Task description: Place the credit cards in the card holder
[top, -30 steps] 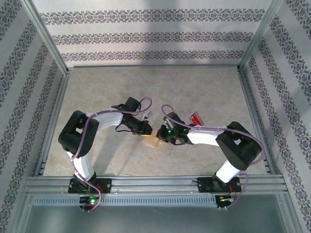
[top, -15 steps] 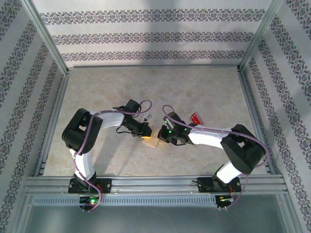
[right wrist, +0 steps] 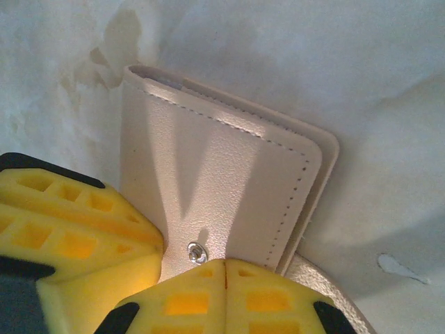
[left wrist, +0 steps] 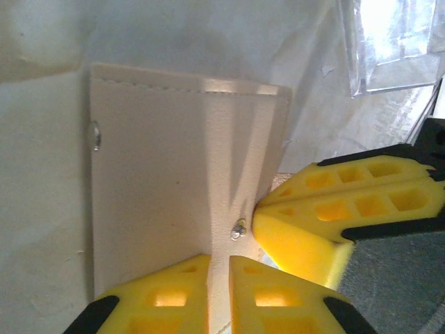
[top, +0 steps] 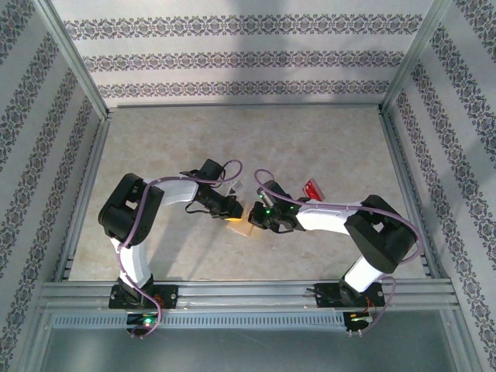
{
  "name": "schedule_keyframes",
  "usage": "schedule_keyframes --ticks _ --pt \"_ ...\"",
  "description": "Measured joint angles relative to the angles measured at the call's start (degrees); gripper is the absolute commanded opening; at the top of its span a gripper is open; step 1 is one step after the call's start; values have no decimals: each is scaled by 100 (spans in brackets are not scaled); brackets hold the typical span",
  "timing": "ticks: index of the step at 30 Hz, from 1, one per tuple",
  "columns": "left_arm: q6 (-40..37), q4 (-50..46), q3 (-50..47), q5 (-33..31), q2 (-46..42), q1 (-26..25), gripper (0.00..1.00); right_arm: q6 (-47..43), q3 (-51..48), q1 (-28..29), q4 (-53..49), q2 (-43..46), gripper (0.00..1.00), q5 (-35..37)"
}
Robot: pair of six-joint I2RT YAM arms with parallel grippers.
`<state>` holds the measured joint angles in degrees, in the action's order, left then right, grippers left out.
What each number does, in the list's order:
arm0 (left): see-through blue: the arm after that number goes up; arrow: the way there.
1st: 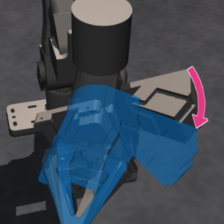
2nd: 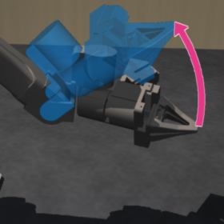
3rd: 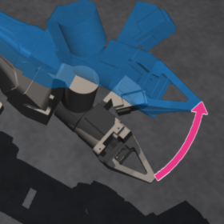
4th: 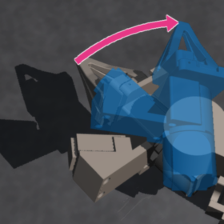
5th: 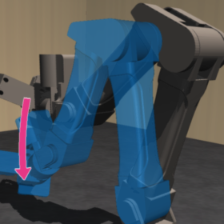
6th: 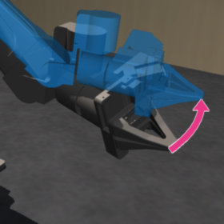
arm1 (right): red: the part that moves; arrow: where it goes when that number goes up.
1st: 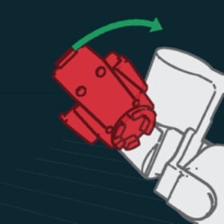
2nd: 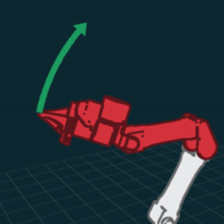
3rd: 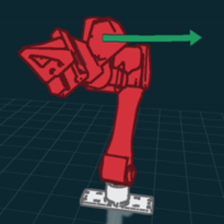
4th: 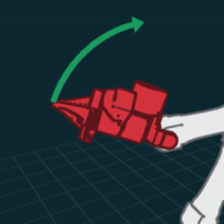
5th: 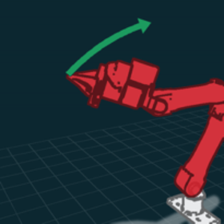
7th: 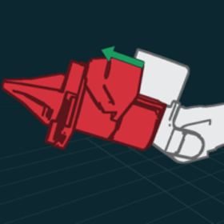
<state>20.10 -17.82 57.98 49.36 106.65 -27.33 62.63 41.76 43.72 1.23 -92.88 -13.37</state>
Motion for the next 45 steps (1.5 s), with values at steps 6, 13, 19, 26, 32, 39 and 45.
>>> schedule_keyframes --ticks 6,13,19,26,32,39,45 --pt "-363 -310 13 -501 -404 28 26 0 -155 0 155 87 0 4" --pt "-638 -339 15 -669 -435 195 42 -2 -181 -11 210 90 0 -4" --pt "-634 -332 22 -522 -81 197 44 0 -205 -24 262 79 0 -24" --pt "-494 -302 33 -284 -66 223 33 17 -332 -61 507 85 0 -114" --pt "-374 -256 33 -173 -50 234 23 15 -337 -85 498 87 0 -131" --pt "-310 -251 33 -83 -50 234 13 11 -315 -83 352 151 0 -105" --pt "-367 -251 7 -37 -168 227 13 -7 -472 -83 -225 793 5 120"
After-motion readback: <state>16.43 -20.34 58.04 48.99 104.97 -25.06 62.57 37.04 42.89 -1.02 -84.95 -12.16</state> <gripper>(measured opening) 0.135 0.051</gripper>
